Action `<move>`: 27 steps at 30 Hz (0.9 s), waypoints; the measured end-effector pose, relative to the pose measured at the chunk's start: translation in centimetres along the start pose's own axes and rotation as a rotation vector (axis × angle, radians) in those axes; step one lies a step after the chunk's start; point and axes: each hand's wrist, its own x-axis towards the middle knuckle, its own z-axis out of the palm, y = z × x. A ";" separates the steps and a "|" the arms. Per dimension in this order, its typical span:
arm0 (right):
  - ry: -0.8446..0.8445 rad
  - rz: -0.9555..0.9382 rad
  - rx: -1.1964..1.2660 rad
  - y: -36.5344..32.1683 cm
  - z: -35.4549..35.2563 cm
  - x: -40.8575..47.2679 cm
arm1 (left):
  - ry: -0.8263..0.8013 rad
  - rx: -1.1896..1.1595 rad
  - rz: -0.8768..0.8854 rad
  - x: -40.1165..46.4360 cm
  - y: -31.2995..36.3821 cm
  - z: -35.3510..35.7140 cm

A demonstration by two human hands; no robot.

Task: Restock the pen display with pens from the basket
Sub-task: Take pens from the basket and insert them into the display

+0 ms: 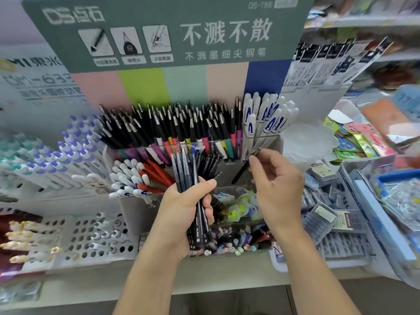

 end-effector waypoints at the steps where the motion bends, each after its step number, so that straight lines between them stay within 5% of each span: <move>1: -0.005 -0.023 -0.057 0.4 0.3 0.1 | -0.003 -0.007 -0.001 0.1 0.0 -0.1; 7: -0.026 -0.134 -0.245 0.9 1.2 0.9 | -0.050 0.010 -0.022 0.1 0.1 -0.6; 16: 0.095 -0.015 -0.199 -1.7 0.5 0.4 | -0.069 0.107 0.023 -0.2 0.3 0.5; 21: -0.376 0.393 0.216 -4.3 -0.3 -0.7 | -0.069 0.226 0.065 0.1 0.2 2.0; 24: -0.408 0.626 0.415 -4.1 -0.5 -0.4 | -0.078 0.294 0.068 0.3 0.0 2.4; 27: -0.442 0.663 0.474 -3.8 -0.8 -0.2 | -0.102 0.326 0.064 0.5 -0.1 2.5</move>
